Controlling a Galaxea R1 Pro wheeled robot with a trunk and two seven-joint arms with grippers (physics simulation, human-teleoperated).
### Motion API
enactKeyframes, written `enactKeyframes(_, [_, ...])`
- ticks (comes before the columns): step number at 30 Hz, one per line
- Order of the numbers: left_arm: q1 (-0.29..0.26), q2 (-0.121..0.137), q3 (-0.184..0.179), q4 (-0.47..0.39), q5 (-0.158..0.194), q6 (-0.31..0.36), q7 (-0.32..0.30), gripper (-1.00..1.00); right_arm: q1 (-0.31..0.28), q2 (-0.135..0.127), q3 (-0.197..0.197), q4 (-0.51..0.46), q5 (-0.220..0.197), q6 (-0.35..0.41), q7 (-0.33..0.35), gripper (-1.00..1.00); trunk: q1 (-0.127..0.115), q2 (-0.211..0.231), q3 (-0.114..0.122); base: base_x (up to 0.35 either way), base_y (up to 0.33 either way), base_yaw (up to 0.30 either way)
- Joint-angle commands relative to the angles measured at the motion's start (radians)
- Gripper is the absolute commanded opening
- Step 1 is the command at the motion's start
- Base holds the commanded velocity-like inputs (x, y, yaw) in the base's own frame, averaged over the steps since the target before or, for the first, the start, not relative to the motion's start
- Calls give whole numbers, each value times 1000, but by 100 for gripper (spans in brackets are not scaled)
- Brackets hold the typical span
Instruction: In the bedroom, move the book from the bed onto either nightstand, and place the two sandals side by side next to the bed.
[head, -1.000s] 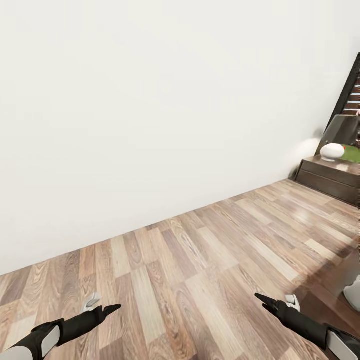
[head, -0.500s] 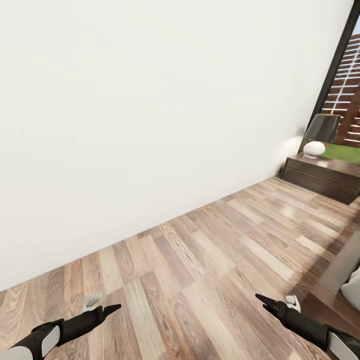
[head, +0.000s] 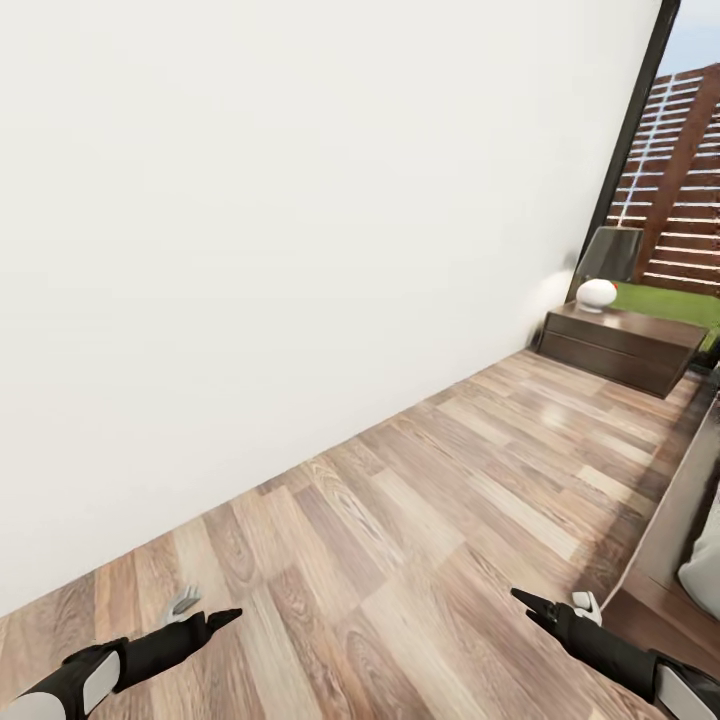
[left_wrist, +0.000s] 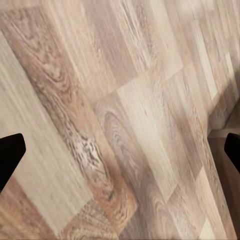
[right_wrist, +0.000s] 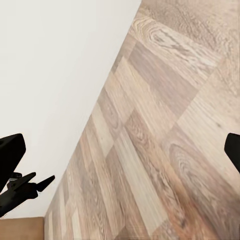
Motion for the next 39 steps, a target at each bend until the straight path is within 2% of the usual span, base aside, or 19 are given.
enactKeyframes(1, [0, 0, -3, 0, 10, 10, -2, 100, -1, -1, 5, 0, -10, 9, 1, 100, 0, 0, -1, 170, 147, -179])
enactKeyframes(30, [0, 0, -3, 0, 10, 10, -2, 100, -1, -1, 5, 0, -10, 10, 0, 100, 0, 0, -1, 170, 147, -180])
enactKeyframes(39, [0, 0, -3, 0, 10, 10, -2, 100, -1, -1, 5, 0, -10, 10, 1, 100, 0, 0, -1, 168, 61, -201])
